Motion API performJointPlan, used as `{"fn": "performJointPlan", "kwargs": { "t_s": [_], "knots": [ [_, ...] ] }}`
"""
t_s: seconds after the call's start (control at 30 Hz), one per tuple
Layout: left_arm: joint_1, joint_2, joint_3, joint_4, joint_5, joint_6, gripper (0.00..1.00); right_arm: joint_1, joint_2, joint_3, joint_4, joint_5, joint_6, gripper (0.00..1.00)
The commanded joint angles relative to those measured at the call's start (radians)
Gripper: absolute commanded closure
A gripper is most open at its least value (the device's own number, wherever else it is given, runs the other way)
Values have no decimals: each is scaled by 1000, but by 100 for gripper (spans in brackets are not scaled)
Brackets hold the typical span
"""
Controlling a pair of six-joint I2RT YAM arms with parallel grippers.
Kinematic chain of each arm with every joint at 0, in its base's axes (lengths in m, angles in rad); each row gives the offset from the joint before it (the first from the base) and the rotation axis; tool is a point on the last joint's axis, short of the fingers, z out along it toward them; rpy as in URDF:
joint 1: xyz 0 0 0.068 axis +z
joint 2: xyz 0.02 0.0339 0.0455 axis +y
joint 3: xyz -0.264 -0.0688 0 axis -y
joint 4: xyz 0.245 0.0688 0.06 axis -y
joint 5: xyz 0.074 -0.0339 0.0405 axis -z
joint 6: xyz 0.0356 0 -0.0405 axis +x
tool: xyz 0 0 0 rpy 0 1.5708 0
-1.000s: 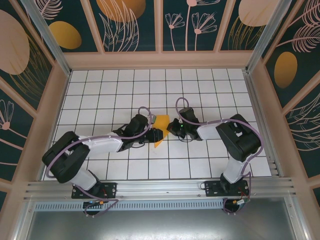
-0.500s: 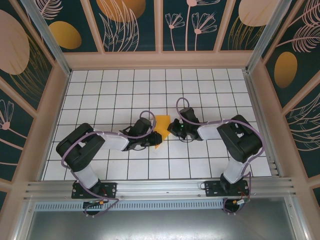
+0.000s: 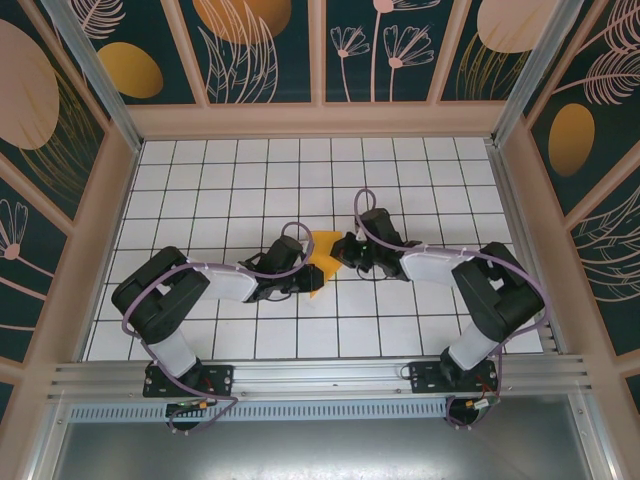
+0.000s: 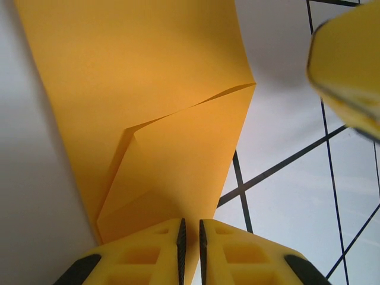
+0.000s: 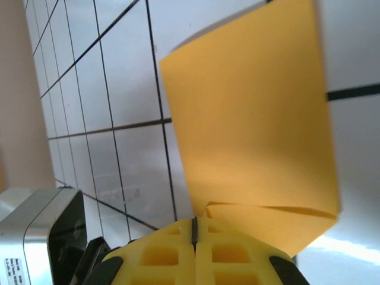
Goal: Fold a paper plane with a square sheet of paper (pick it up from the middle)
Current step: Third fold the triangle at the center of the table.
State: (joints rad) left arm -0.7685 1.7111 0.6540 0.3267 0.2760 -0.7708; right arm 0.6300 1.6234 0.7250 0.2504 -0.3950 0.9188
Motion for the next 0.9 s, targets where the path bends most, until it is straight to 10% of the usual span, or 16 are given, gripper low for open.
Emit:
{"fn": "performJointPlan", "kwargs": {
  "t_s": [0.0,0.87],
  "knots": [
    [0,16,-27,-57,-42,27,81,36,37,11,47,-24,31,100],
    [1,9,-45,-108,-105,57,87,4,128,-71,107,58,-2,100]
  ]
}}
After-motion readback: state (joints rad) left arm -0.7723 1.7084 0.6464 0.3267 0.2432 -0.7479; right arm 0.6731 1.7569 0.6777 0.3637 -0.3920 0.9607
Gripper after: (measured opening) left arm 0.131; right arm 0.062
